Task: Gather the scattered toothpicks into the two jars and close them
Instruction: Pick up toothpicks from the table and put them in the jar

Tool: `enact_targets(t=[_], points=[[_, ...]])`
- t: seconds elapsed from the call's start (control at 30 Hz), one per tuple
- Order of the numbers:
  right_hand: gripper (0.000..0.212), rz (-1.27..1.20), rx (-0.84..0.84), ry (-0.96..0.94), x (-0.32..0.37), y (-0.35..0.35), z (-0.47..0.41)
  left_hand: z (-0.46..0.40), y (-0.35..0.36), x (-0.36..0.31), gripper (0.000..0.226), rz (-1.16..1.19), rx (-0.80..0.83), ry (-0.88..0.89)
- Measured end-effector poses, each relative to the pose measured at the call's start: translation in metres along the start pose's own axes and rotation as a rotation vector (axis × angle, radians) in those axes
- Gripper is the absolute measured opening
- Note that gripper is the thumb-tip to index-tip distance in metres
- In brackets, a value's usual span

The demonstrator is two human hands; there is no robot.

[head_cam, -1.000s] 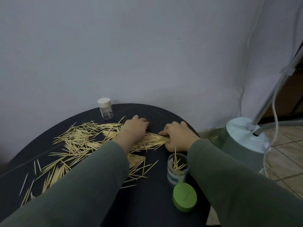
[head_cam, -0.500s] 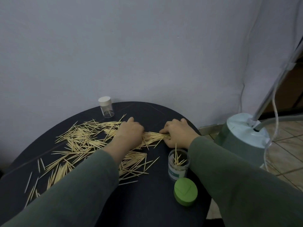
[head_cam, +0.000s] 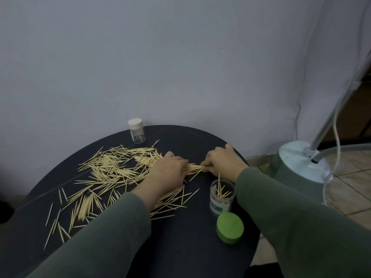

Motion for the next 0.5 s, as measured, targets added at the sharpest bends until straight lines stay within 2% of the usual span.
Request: enact_targets(t=[0.17, 0.5], points=[[0.041, 0.096, -0.036, -0.022, 0.0064, -0.0024, 0.0021, -0.0044, -0.0056, -0.0063, 0.041, -0.084, 0.018, 0.006], [0.032, 0.07, -0.019, -0.023, 0.0071, -0.0045, 0.0028, -0.0069, -0.0051, -0.0042, 0.03, -0.153, -0.013, -0.018]])
Point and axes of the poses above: each hand's wrist, its own z-axis away from the middle knuckle, its own y-axis out of the palm, x = y × z, the point moved 9 cm from there along -z, towards the middle knuckle, and after that the axes turned 5 degrees about z, right-handed, at the moved point
